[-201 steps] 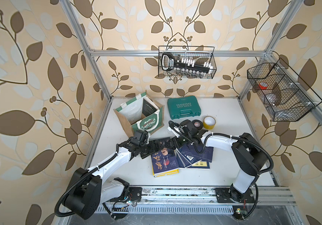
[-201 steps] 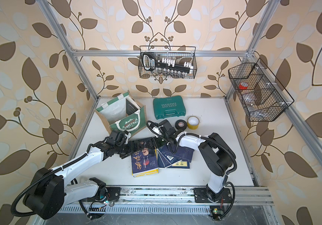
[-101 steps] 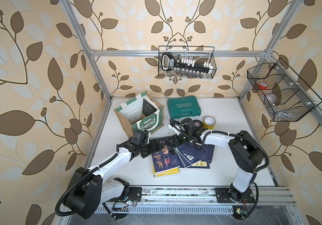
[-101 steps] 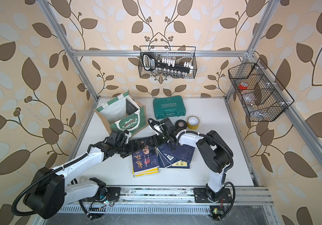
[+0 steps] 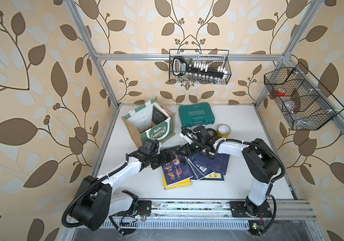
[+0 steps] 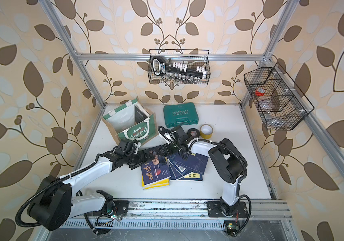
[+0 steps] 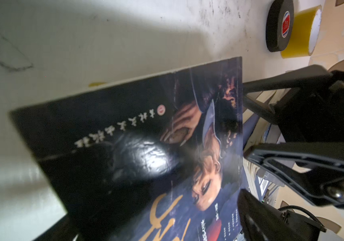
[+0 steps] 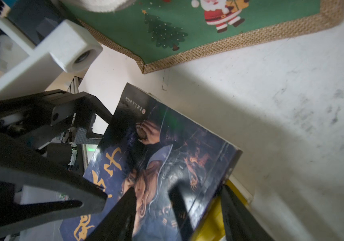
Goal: Put the books into the canvas bag
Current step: Pick up the book from the book.
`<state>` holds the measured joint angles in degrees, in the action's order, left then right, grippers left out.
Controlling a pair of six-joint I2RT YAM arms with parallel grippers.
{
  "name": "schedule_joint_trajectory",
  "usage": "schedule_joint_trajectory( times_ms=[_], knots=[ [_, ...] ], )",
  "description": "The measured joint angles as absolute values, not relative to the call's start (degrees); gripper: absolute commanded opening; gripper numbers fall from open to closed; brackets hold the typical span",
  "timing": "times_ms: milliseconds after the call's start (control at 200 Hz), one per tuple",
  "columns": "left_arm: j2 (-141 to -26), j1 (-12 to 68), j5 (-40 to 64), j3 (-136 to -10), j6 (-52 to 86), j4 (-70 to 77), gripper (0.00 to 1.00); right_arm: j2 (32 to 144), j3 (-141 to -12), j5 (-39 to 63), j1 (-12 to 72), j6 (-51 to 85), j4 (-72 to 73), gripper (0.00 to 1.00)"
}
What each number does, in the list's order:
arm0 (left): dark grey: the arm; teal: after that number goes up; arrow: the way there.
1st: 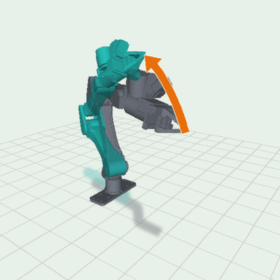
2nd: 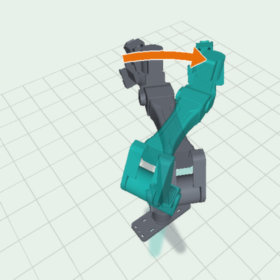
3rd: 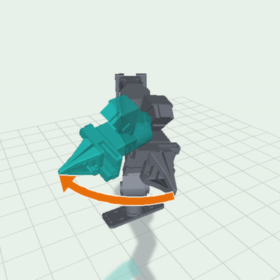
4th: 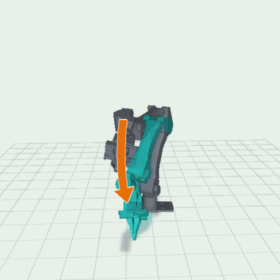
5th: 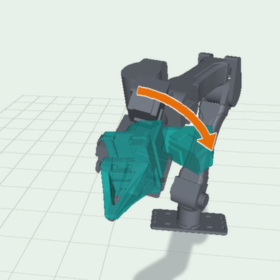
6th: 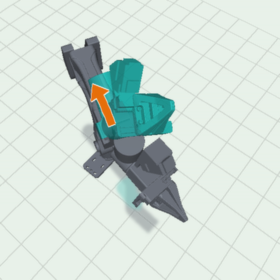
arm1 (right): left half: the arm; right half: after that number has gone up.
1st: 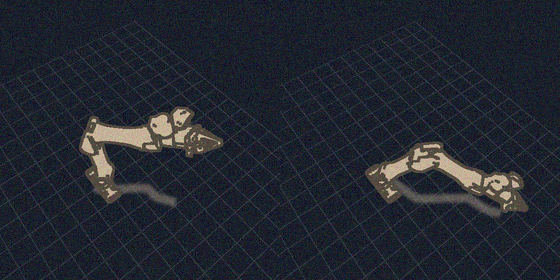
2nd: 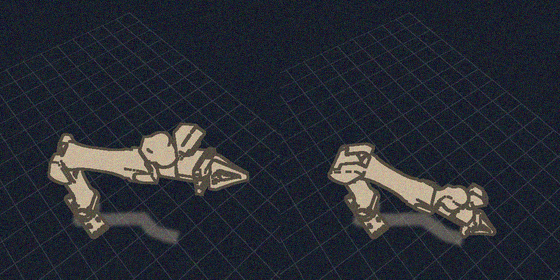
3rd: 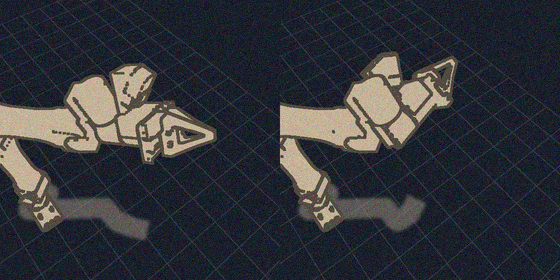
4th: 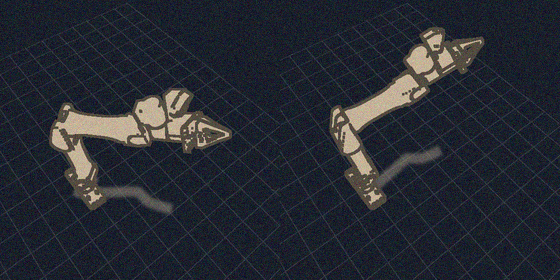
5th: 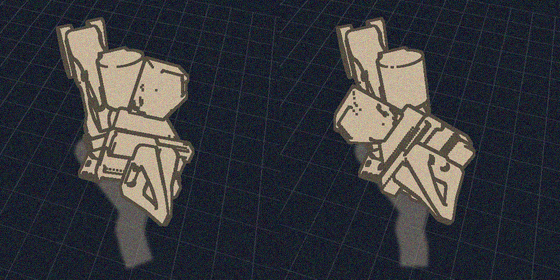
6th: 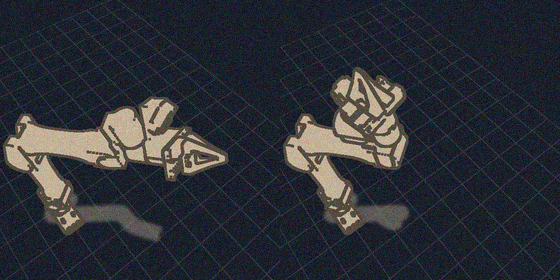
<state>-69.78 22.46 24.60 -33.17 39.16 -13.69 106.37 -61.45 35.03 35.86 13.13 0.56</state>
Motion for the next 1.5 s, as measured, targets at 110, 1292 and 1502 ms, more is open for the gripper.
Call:
schedule_joint_trajectory(
  times_ms=[110, 1292, 1502],
  knots=[
    [-69.9, 22.5, 24.6, -33.2, 39.2, -13.8, 0.98, 105.5, -60.3, 36.0, 35.6, 13.2, 1.3, 0.46],
    [-69.6, 22.5, 24.1, -33.2, 38.8, -13.9, 0.92, 109.4, -60.4, 45.0, 34.2, 13.6, 6.5, 0.62],
    [-69.6, 22.5, 24.2, -33.2, 38.5, -13.9, 0.92, 111.7, -63.4, 45.3, 34.2, 13.5, 5.8, 0.51]
  ],
)
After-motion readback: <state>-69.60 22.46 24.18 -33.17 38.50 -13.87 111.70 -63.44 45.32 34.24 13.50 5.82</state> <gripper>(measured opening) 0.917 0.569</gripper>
